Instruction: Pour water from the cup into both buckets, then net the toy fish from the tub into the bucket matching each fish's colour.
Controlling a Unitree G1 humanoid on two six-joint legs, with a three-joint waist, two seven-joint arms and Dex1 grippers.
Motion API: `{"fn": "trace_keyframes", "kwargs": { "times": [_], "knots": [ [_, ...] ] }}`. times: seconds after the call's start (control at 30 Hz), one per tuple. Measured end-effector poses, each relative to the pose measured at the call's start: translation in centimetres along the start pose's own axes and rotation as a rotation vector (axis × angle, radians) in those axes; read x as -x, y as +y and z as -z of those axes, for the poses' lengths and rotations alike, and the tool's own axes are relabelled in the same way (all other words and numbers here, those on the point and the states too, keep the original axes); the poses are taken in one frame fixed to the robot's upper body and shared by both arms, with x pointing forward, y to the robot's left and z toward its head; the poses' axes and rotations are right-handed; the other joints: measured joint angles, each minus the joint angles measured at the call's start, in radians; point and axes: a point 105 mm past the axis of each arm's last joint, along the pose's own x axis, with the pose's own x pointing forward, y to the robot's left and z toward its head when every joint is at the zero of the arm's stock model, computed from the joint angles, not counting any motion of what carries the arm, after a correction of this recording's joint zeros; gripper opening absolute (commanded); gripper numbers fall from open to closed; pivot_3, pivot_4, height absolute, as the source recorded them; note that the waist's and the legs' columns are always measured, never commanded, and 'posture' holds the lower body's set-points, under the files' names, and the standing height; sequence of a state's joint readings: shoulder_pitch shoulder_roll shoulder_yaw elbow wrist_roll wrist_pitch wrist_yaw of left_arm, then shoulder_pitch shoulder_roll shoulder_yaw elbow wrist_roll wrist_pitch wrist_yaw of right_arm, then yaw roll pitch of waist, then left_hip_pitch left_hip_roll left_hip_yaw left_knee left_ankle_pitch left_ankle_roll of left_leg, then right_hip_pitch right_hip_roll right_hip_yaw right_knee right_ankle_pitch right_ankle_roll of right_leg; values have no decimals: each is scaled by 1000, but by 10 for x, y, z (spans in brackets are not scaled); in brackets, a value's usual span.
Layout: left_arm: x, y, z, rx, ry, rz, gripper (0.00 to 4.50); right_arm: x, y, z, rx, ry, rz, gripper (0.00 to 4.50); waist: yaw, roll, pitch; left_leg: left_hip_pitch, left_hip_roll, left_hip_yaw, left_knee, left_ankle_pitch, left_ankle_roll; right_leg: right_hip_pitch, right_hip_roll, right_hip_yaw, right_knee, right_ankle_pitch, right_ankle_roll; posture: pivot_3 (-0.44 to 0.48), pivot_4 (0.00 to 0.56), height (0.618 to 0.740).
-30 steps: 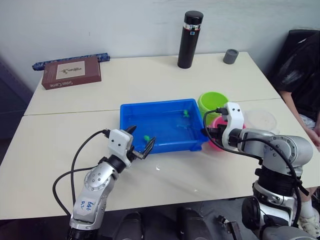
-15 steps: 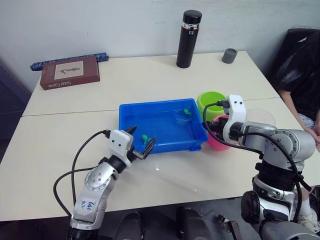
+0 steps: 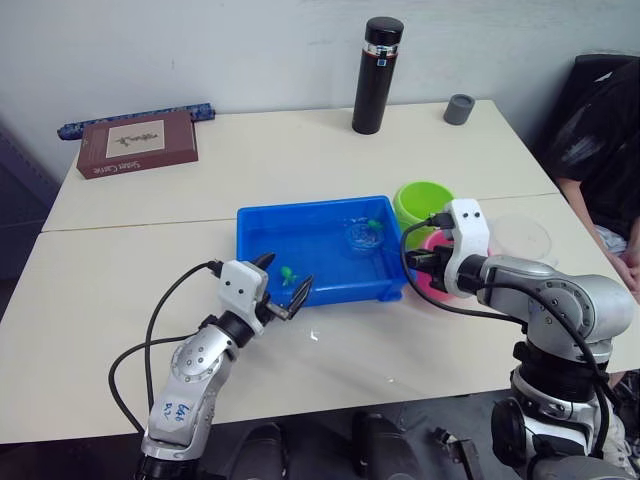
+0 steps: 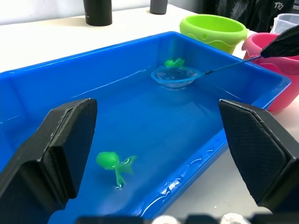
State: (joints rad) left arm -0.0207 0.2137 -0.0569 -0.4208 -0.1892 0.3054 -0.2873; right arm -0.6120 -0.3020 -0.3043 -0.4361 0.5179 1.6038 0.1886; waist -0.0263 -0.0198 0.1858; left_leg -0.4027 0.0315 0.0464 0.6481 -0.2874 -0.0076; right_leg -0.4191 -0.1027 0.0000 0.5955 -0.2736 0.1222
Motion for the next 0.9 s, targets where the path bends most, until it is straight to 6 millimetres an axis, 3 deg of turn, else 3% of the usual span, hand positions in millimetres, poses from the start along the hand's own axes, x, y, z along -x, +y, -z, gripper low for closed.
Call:
{"fn": "trace_keyframes", "kwargs": {
  "times": [0.67,0.9],
  "knots": [
    [0,-1,0,0,-7,1,4456,-5,13,4,-64,18,-88,0,0,0,0,0,0,0,0,0,0,0,0,0,0,0,0,0,150,740],
    [-1,-1,-1,1,-9,2,4456,-1,3,7,-57,47,-49,0,0,0,0,-1,0,0,0,0,0,0,0,0,1,0,0,0,150,740]
  ]
}}
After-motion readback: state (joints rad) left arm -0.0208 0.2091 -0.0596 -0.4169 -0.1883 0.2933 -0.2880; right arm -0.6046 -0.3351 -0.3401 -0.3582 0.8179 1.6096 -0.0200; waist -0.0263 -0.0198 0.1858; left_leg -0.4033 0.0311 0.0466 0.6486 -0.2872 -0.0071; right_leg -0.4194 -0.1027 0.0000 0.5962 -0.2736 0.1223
